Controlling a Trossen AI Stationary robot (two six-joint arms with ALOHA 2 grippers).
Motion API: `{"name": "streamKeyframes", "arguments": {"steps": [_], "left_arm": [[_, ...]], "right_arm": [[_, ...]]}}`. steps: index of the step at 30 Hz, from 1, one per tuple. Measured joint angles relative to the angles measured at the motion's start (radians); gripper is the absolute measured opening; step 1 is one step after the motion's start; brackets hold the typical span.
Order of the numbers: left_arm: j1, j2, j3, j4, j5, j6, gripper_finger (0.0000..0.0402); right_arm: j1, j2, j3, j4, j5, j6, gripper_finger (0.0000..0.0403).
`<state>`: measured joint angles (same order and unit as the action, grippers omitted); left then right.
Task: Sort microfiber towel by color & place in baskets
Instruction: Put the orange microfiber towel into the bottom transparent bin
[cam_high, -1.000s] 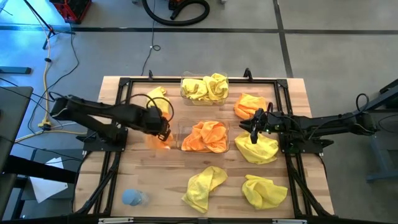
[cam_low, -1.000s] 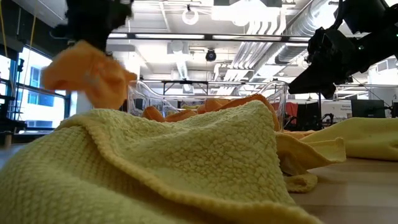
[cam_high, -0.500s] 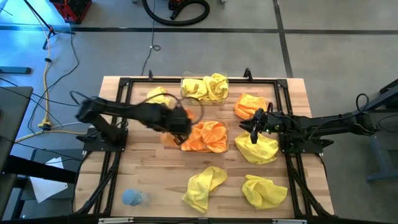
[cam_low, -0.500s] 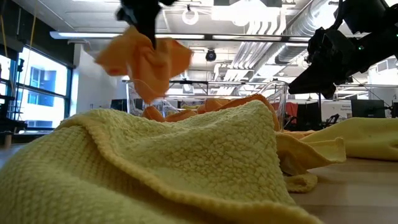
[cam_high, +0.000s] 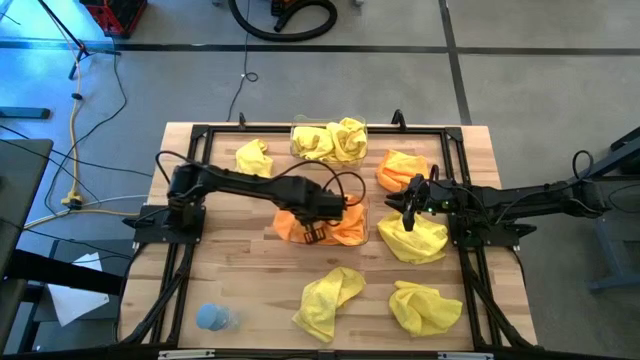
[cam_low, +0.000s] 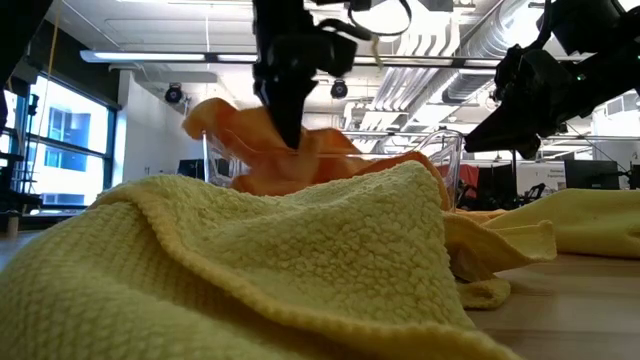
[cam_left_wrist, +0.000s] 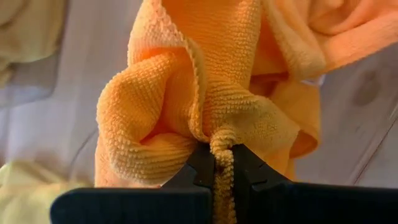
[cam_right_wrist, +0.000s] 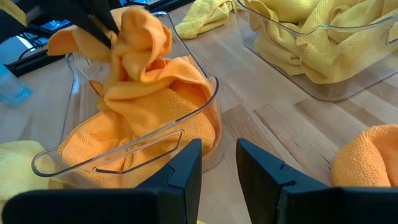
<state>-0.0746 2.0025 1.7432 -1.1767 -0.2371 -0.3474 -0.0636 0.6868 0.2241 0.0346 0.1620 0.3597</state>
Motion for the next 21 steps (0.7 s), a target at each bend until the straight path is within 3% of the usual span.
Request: {"name": "streamKeyframes", "arguments": {"steps": [21], "left_arm": [[0.058, 0.023, -0.214, 0.208, 0.132, 0.056, 0.0000]], "right_arm": [[0.000, 0.000, 0.000, -0.010, 0.000, -0.001, 0.0093]]}}
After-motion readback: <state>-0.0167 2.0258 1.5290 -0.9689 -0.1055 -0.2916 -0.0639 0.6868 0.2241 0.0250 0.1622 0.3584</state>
